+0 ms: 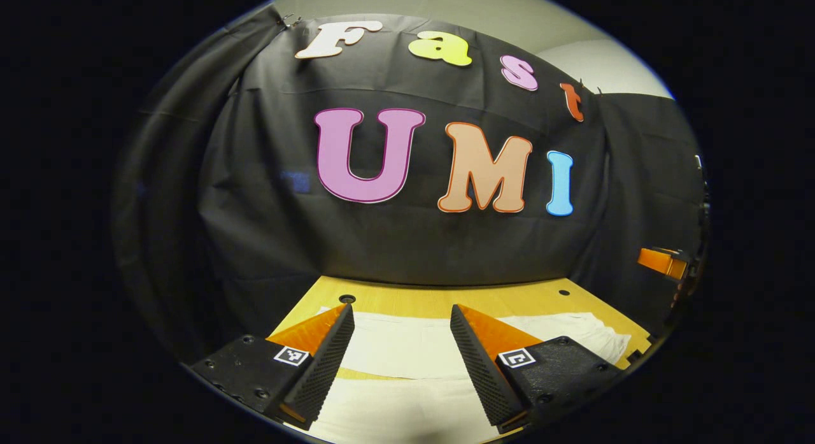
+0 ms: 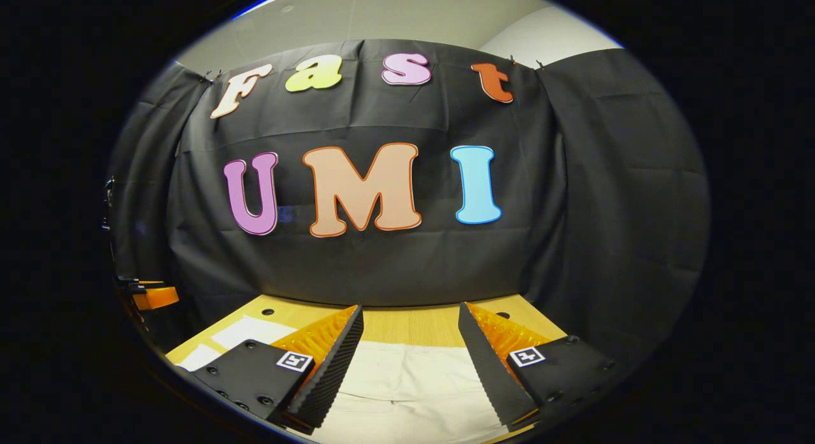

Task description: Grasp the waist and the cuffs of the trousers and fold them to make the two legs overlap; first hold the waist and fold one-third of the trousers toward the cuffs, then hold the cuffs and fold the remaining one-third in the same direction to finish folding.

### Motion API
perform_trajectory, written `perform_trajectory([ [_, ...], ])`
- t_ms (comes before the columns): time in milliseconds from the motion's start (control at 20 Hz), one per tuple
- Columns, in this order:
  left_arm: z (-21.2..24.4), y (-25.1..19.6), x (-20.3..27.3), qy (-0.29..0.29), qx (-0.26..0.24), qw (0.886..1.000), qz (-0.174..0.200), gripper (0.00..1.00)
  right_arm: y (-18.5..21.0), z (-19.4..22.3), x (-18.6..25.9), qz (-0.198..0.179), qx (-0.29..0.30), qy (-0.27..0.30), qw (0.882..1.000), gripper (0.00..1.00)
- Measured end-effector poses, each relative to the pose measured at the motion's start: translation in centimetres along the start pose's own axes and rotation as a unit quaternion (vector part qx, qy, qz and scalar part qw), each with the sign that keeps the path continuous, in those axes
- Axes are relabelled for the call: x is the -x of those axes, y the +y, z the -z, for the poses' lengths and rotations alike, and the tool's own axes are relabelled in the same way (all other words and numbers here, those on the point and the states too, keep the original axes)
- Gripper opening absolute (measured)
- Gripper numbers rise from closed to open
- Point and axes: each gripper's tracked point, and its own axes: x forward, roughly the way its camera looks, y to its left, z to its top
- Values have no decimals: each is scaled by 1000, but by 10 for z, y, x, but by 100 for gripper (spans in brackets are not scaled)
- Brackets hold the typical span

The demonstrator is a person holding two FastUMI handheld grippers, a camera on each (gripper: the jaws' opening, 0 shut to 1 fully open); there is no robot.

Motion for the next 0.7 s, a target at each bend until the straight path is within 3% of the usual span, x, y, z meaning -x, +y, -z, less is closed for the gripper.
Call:
perform_trajectory([
  [50, 1, 2, 0, 4, -6, 1000, 0, 92, 3, 2, 0, -1, -1, 2, 1000, 92],
  [250, 13, 10, -1, 19, -20, 999, 18, 88, 11, 8, 2, 2, 1, 6, 1000, 96],
  [350, 23, 15, -1, 30, -26, 999, 36, 91, 15, 12, 5, 4, 5, 9, 1000, 92],
  [500, 46, 26, 3, 60, -46, 995, 72, 91, 22, 18, 10, 7, 9, 14, 1000, 96],
  [700, 82, 41, 15, 112, -84, 982, 125, 91, 33, 29, 20, 10, -1, 23, 1000, 96],
])
